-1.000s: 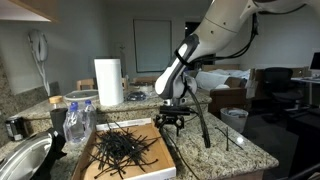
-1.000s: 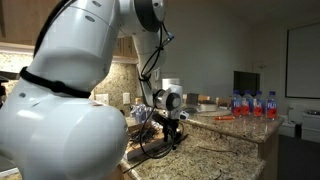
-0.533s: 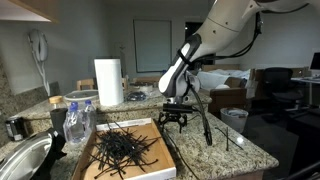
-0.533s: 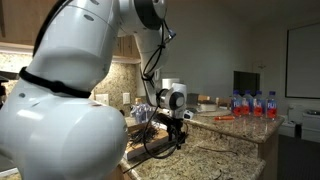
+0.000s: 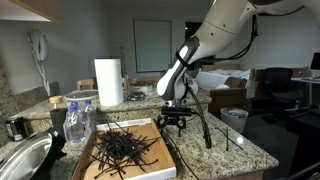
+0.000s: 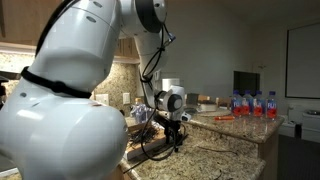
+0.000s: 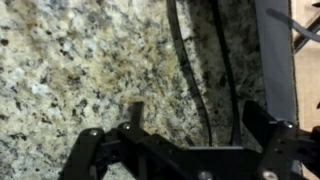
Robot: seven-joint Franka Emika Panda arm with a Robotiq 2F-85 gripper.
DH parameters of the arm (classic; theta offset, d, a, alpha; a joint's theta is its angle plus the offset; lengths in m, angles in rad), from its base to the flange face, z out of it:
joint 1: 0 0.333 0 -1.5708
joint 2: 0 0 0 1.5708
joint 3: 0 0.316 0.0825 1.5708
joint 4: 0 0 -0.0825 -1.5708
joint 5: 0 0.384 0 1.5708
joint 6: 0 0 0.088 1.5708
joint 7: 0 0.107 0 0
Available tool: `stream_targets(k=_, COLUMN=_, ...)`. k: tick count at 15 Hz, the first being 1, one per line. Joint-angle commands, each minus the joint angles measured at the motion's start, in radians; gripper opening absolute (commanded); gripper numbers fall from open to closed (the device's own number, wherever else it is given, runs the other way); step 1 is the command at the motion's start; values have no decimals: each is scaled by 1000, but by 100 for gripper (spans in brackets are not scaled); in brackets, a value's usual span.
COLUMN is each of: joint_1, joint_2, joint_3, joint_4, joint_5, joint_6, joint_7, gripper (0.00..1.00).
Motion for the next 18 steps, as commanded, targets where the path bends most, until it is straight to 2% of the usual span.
stream_targets(k=1, joint_1=6, joint_2=14, joint_3=5, joint_4=7, joint_5=-13, joint_6=2, joint_7=2, gripper=100)
stream_targets(k=7, joint_1=19, joint_2=15, joint_3=-4, joint_4=10, joint_5=-55, joint_6=-6, joint_7=11, gripper=100)
stream_targets(k=8, joint_1=26, joint_2=14, joint_3=-10, joint_4=10, joint_5=-75, joint_6=-10, joint_7=18, gripper=75)
stream_targets(k=10, joint_1=46, joint_2=6, joint_3=-33, joint_4=8, joint_5=-139, joint_6=-22, joint_7=45, gripper=69)
stream_targets(k=15, joint_1=89, joint_2=-11, joint_3=-60, joint_4=17, joint_5=-247, joint_6=-23, joint_7=99, gripper=34)
stream_targets(k=18, joint_1=91, joint_2=-8, joint_3=-52, joint_4=22, joint_5=-253, joint_6=-23, joint_7=96, gripper=15)
